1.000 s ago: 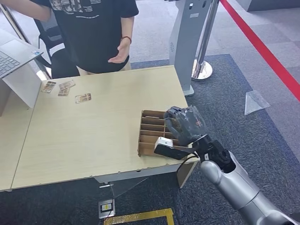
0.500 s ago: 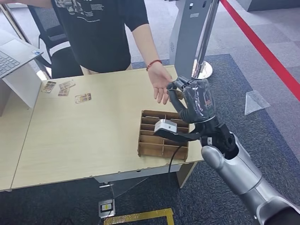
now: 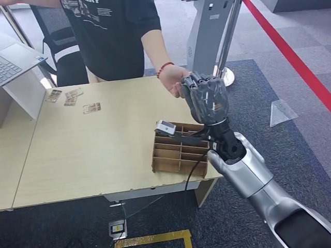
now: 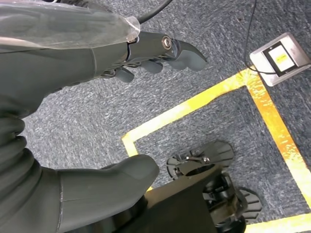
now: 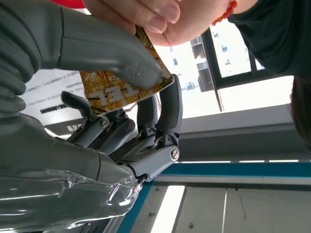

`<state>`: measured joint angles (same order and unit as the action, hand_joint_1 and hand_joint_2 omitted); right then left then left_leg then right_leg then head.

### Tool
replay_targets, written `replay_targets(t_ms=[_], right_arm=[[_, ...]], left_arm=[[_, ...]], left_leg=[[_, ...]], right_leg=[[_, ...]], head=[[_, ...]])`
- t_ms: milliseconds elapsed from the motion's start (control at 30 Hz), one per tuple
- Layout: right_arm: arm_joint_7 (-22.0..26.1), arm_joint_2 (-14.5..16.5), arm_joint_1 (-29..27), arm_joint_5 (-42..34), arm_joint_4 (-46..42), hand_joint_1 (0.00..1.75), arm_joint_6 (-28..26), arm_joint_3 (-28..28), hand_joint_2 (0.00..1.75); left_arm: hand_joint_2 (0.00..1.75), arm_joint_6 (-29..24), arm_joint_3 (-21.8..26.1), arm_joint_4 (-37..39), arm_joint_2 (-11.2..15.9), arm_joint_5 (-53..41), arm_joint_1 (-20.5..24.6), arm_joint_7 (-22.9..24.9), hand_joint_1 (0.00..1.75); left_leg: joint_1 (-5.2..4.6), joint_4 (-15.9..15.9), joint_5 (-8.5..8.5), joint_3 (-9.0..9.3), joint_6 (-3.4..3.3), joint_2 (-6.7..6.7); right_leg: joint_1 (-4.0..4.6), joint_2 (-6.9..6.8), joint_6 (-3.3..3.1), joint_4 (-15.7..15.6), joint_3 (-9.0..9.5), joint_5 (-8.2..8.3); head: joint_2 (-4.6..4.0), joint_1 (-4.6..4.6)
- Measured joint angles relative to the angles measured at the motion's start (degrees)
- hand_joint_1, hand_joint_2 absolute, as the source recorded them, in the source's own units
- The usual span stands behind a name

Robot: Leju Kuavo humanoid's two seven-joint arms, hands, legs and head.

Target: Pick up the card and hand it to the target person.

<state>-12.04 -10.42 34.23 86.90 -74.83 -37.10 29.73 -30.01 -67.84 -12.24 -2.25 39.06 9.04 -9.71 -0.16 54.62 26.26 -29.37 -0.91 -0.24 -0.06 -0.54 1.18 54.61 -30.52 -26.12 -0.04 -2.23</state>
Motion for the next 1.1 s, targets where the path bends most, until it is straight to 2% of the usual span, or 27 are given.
replay_targets(t_ms=[33,233,400,500,633,733,1100], right_arm=[[0.4,0.5,0.6,-0.7,1.7,0.00,-0.3,0.3,1.75],[4.7,2.4,1.5,-9.2,8.5,0.00,-1.5,1.3,1.75],[7.0,2.9,1.4,-15.3,10.4,0.00,-0.2,1.6,1.75],[7.3,3.0,1.4,-16.2,10.5,0.00,0.0,1.6,1.75],[9.5,2.5,-5.8,-25.3,3.1,0.00,5.0,1.3,1.75],[10.3,1.7,-9.9,-28.2,-2.0,0.00,6.5,0.9,1.75],[10.9,-1.5,-22.6,-31.5,-18.4,0.00,9.0,-1.0,1.75]], left_arm=[[1.75,0.0,0.0,0.0,0.0,0.0,0.0,0.0,0.00],[1.75,-0.2,-0.1,0.0,-0.1,0.4,0.0,0.1,0.00],[1.75,-0.7,-0.1,0.0,-0.2,0.9,-0.2,0.0,0.00],[1.75,-0.7,-0.1,0.0,-0.2,0.9,-0.3,-0.1,0.00],[1.75,-0.5,-0.1,0.0,0.0,0.9,-0.9,-0.4,0.00],[1.75,-0.4,-0.1,0.0,0.1,1.1,-1.1,-0.5,0.00],[1.75,-1.1,0.0,0.0,0.8,2.2,-2.2,-1.2,0.00]], left_leg=[[0.00,0.0,0.00,0.00,0.00,0.00],[0.00,0.0,0.00,-0.02,0.00,-0.02],[0.00,0.0,0.00,-0.01,0.00,-0.01],[0.00,0.0,0.00,-0.01,0.00,-0.01],[0.00,0.0,0.01,0.04,0.00,0.02],[0.00,0.0,0.01,0.04,0.00,0.01],[0.00,0.0,0.02,0.05,0.00,0.02]], right_leg=[[0.00,0.00,0.00,0.0,0.00,0.00],[0.00,-0.02,0.00,0.0,-0.01,0.00],[0.00,-0.01,0.00,0.0,-0.04,-0.01],[0.00,0.00,0.00,0.0,-0.04,-0.01],[0.00,0.03,0.00,-0.1,-0.05,-0.01],[0.01,0.02,0.00,-0.1,-0.04,-0.01],[0.00,0.02,0.02,-0.1,-0.03,-0.03]], head=[[0.00,0.00],[0.00,0.00],[0.00,0.00],[0.00,0.00],[0.00,-0.01],[0.00,0.00],[0.01,0.00]])
